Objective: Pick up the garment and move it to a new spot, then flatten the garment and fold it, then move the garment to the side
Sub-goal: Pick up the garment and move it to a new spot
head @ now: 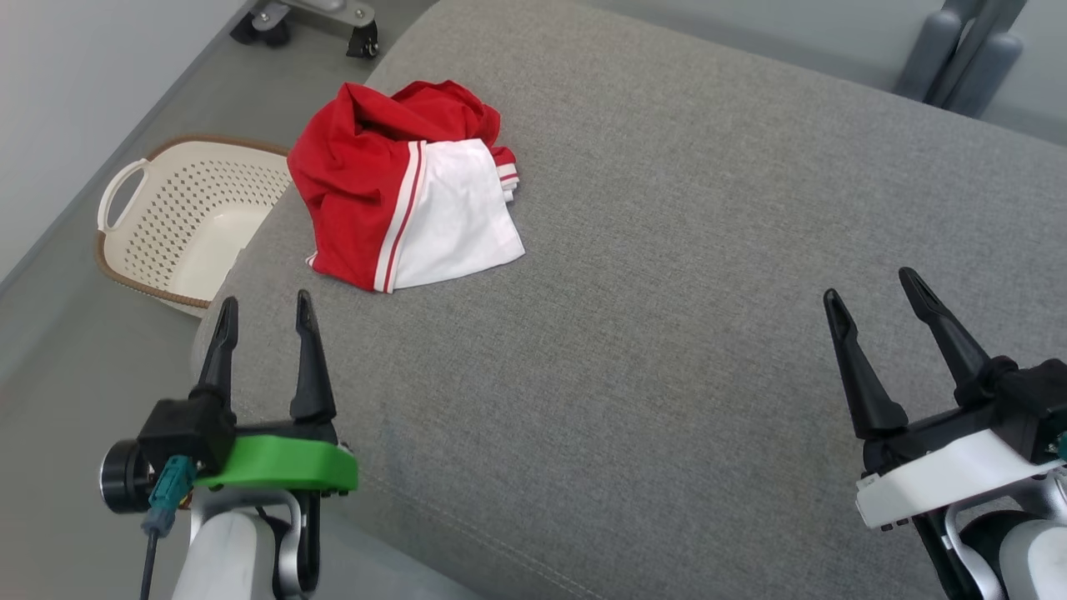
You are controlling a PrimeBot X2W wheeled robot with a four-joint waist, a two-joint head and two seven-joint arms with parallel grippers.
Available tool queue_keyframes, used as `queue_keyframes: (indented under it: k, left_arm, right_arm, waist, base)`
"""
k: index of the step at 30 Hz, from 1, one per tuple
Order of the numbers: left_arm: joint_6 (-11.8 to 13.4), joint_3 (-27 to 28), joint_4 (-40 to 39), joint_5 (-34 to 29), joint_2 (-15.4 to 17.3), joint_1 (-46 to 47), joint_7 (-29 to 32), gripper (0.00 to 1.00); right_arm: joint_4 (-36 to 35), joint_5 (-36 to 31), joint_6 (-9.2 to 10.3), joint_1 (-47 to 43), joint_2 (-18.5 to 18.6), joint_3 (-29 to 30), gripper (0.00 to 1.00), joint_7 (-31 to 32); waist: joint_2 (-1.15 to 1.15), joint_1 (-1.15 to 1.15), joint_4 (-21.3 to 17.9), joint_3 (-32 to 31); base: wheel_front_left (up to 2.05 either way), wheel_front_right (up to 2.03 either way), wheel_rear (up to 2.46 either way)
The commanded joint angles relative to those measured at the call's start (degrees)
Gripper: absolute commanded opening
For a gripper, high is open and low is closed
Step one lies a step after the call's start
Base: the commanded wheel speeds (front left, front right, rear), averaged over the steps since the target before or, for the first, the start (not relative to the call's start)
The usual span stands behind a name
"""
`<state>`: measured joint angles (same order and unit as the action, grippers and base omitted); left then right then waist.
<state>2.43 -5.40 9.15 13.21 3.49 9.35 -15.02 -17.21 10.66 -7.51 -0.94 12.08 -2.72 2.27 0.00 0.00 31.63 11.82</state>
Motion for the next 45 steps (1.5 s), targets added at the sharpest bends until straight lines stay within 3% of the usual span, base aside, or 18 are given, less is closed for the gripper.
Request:
queue_keyframes:
  k: [1,6,11,22,23,26,27,31,36,45]
  left_arm:
    - [-0.5,-0.2,1.3,0.6,-0.2,3.1,-0.2,1.0]
    - [-1.2,-1.8,9.8,3.9,-0.5,12.0,-0.1,1.0]
    - [-2.0,-3.2,23.6,9.4,-0.5,21.0,-0.1,1.0]
    - [-5.9,-1.8,52.2,15.6,-0.7,33.8,0.3,1.0]
    - [-6.3,-1.6,54.0,16.1,-0.7,34.2,0.4,0.96]
    - [-7.3,-1.7,58.0,16.5,-0.7,35.2,0.9,0.14]
    - [-7.5,-1.8,58.6,16.4,-0.5,35.3,0.9,0.0]
    - [-6.4,-1.1,53.9,14.3,1.7,34.6,0.2,0.0]
    - [-3.6,1.2,41.7,9.7,4.3,30.5,-0.1,0.0]
    - [-0.6,5.3,16.6,1.4,4.7,15.4,-0.1,0.0]
  right_arm:
    - [-1.6,-0.5,0.06,0.8,0.9,0.1,1.0,1.0]
    - [-5.1,-0.8,0.06,3.3,3.1,0.8,1.0,3.4]
    - [-7.0,-0.7,0.06,5.4,4.3,1.5,1.0,4.4]
    - [-6.7,-0.5,0.06,6.9,4.1,2.3,1.0,3.1]
    - [-6.4,-0.5,0.06,6.8,4.1,2.5,1.0,3.1]
    - [-5.9,-0.7,0.06,6.3,3.8,2.7,1.0,2.6]
    - [-5.7,-0.8,0.06,6.3,3.6,2.7,1.0,2.4]
    - [-4.7,-0.7,0.06,6.0,3.1,2.6,1.0,1.4]
    - [-3.0,-0.5,0.06,4.8,1.8,2.3,1.0,-0.2]
    - [0.9,0.1,0.06,2.5,-1.8,1.0,1.0,-3.7]
  waist:
    - [0.0,0.0,-2.0,5.3]
    - [0.0,0.0,-6.2,12.5]
    - [0.0,0.0,-10.1,17.7]
    - [0.0,0.0,-13.9,20.3]
    - [0.0,0.0,-13.9,20.0]
    - [0.0,0.0,-13.7,19.0]
    - [0.0,0.0,-13.6,18.4]
    - [0.0,0.0,-13.0,15.9]
    - [0.0,0.0,-12.7,11.4]
    - [0.0,0.0,-15.4,1.6]
  base:
    - [0.0,0.0,0.0]
    - [0.0,0.0,0.0]
    - [0.0,0.0,0.0]
    - [0.0,0.0,0.0]
    - [0.0,0.0,0.0]
    - [0.0,0.0,0.0]
    - [0.0,0.0,0.0]
    - [0.0,0.0,0.0]
    - [0.0,0.0,0.0]
    - [0.0,0.0,0.0]
